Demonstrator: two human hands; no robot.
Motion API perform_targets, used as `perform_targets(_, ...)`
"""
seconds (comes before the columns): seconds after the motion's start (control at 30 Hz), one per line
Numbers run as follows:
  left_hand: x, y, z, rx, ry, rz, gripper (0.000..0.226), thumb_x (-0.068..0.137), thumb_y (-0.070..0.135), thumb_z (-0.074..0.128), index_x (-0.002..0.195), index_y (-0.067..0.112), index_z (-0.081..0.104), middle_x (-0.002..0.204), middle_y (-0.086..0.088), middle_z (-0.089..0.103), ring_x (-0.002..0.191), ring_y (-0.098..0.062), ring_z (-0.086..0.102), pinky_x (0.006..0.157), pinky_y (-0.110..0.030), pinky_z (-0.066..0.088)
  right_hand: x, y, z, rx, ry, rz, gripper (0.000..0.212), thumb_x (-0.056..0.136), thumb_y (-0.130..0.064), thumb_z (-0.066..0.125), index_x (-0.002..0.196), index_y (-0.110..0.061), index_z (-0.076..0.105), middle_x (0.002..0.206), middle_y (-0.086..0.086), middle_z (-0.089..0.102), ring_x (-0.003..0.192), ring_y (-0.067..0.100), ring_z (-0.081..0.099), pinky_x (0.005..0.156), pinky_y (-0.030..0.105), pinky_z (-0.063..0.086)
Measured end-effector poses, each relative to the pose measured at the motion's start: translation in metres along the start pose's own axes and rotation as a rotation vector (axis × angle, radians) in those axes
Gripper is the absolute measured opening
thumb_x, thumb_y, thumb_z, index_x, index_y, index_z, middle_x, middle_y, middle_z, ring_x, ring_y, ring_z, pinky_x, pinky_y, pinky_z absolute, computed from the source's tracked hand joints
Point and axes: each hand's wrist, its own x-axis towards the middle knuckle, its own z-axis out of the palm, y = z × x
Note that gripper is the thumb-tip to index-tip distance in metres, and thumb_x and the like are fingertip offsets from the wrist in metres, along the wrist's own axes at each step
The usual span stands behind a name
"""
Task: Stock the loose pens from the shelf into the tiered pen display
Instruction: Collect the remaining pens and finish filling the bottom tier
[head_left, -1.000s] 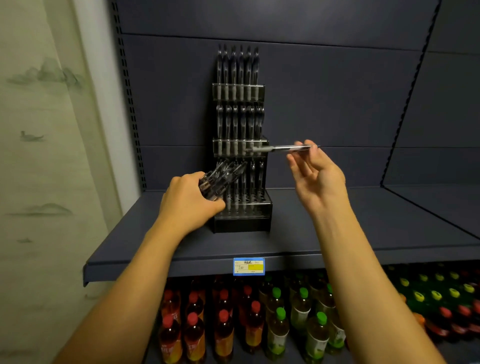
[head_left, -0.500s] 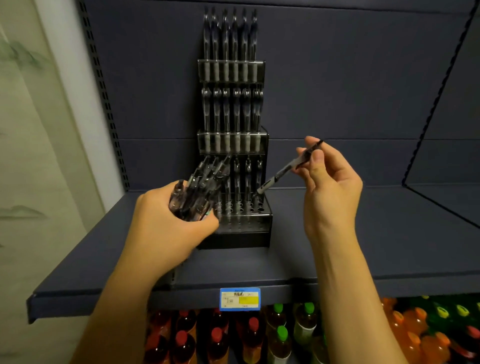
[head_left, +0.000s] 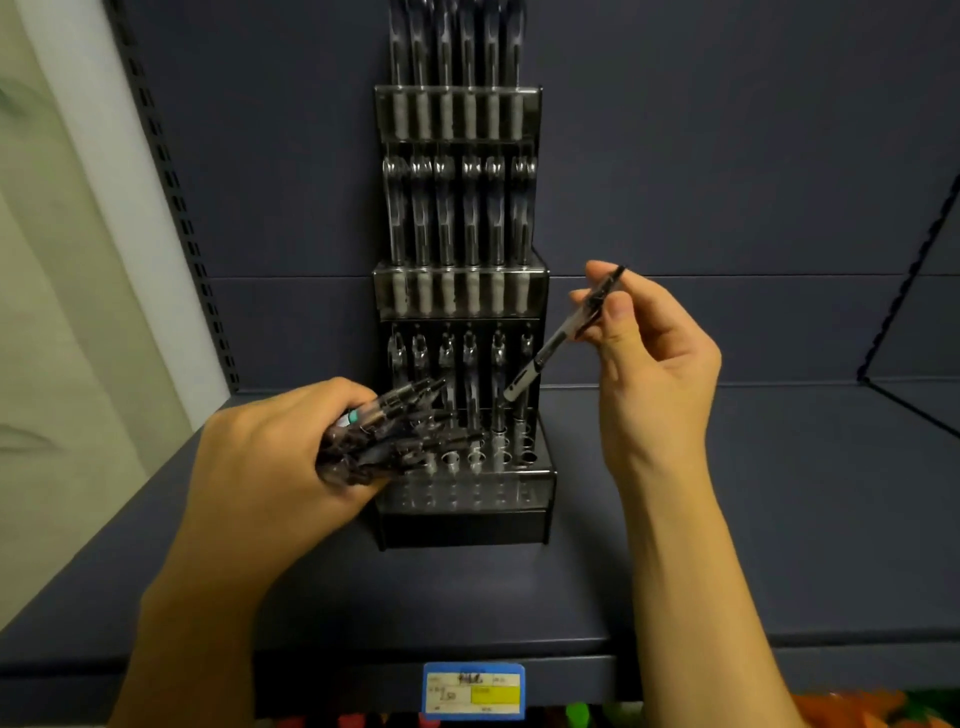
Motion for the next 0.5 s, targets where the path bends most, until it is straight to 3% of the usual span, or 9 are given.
perform_targets(0.23,-0.007,-0.026,0.017,-0.005,0.146,0.066,0.010,0.085,0.015,0.072,0.085,0.006,0.074,0.073,-0.001,0.066,0.060,-0.019,0.060,0.054,-0.037,0.048,0.000,0.011,0.001,-0.001,-0.004,-0.030,0.021,0.102,-0.006,0.054,0.115,-0.009,0.071,0.105,0.007,0.073,0.097,0.020,0.068,0.084,0.032,0.054)
perform_targets(0.33,-0.013,-0.030,0.021,-0.014,0.193,0.068,0.016,0.090,0.017,0.066,0.086,0.003,0.074,0.072,-0.001,0.063,0.063,-0.015,0.055,0.059,-0.028,0.045,0.000,0.011,-0.002,-0.028,0.011,-0.058,0.021,0.103,-0.008,0.055,0.116,-0.008,0.071,0.105,0.006,0.073,0.098,0.021,0.068,0.084,0.034,0.053)
perform_targets(0.4,-0.015,-0.031,0.022,-0.033,0.190,0.062,0.021,0.092,0.020,0.062,0.088,0.003,0.074,0.074,0.003,0.060,0.068,-0.007,0.048,0.066,-0.014,0.040,0.000,0.011,-0.003,-0.062,0.027,-0.070,0.021,0.103,-0.009,0.055,0.118,-0.006,0.070,0.107,0.007,0.073,0.097,0.021,0.069,0.084,0.034,0.053)
perform_targets(0.5,-0.015,-0.033,0.025,-0.043,0.164,0.058,0.022,0.093,0.023,0.064,0.090,0.004,0.075,0.078,0.007,0.058,0.073,-0.002,0.046,0.072,-0.008,0.037,0.000,0.011,-0.005,-0.127,0.024,-0.079,0.022,0.103,-0.009,0.055,0.119,-0.005,0.069,0.106,0.007,0.073,0.096,0.020,0.070,0.085,0.035,0.054)
